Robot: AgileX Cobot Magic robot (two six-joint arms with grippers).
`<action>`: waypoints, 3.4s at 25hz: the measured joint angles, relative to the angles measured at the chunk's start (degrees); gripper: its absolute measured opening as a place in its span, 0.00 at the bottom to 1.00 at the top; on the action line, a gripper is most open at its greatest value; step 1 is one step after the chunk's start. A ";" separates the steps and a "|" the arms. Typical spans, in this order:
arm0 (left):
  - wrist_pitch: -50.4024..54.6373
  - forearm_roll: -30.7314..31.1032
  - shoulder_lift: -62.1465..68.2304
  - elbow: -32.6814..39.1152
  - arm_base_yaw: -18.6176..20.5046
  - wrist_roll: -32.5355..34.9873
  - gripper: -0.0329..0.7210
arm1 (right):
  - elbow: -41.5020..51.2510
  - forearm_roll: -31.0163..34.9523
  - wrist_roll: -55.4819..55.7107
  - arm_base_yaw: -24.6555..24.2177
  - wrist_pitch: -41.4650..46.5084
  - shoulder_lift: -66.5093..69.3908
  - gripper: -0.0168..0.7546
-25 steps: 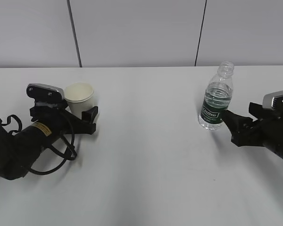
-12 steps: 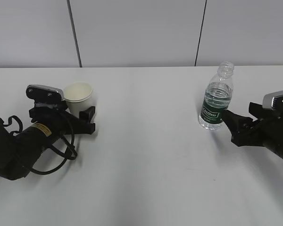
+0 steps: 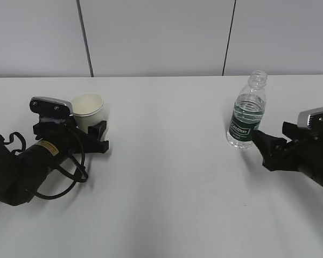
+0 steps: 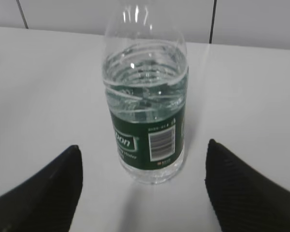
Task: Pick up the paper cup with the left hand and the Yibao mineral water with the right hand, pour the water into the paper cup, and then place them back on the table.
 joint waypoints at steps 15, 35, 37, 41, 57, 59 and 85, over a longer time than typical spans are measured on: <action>-0.05 0.00 0.00 0.00 0.00 0.00 0.64 | -3.97 -0.11 3.34 0.00 0.00 6.42 0.78; -0.05 0.00 0.00 0.00 0.00 0.00 0.64 | -13.60 -1.97 4.04 0.00 0.00 12.68 0.79; -0.05 0.00 0.00 0.00 0.00 0.00 0.64 | -14.60 -2.57 4.13 0.00 0.00 13.32 0.79; -0.05 0.00 0.00 0.00 0.00 0.00 0.64 | -16.40 -3.17 4.24 0.00 0.00 14.47 0.79; -0.05 0.00 0.00 0.00 0.00 0.00 0.64 | -22.42 -4.90 7.03 0.00 0.11 17.65 0.79; -0.09 0.00 0.00 0.00 0.00 0.00 0.64 | -22.66 -5.00 7.15 0.00 0.11 17.86 0.79; -0.09 4.81 0.00 0.00 0.00 0.00 0.63 | -22.78 -5.04 7.26 0.00 -0.43 18.08 0.70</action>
